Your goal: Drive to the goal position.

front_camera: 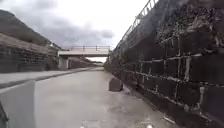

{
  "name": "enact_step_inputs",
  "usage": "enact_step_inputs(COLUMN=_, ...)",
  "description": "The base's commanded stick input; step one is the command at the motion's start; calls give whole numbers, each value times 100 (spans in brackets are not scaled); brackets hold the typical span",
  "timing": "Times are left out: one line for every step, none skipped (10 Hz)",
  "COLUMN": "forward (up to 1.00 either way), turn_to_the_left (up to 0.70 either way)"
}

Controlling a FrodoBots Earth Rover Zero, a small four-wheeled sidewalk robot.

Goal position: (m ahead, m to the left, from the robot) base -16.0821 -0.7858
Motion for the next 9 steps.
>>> enact_step_inputs(forward=14, turn_to_the_left=0)
enact_step_inputs(forward=0, turn_to_the_left=0)
enact_step_inputs(forward=0, turn_to_the_left=0)
enact_step_inputs(forward=0, turn_to_the_left=0)
enact_step_inputs(forward=0, turn_to_the_left=0)
enact_step_inputs(forward=0, turn_to_the_left=0)
enact_step_inputs(forward=0, turn_to_the_left=0)
enact_step_inputs(forward=0, turn_to_the_left=0)
enact_step_inputs(forward=0, turn_to_the_left=0)
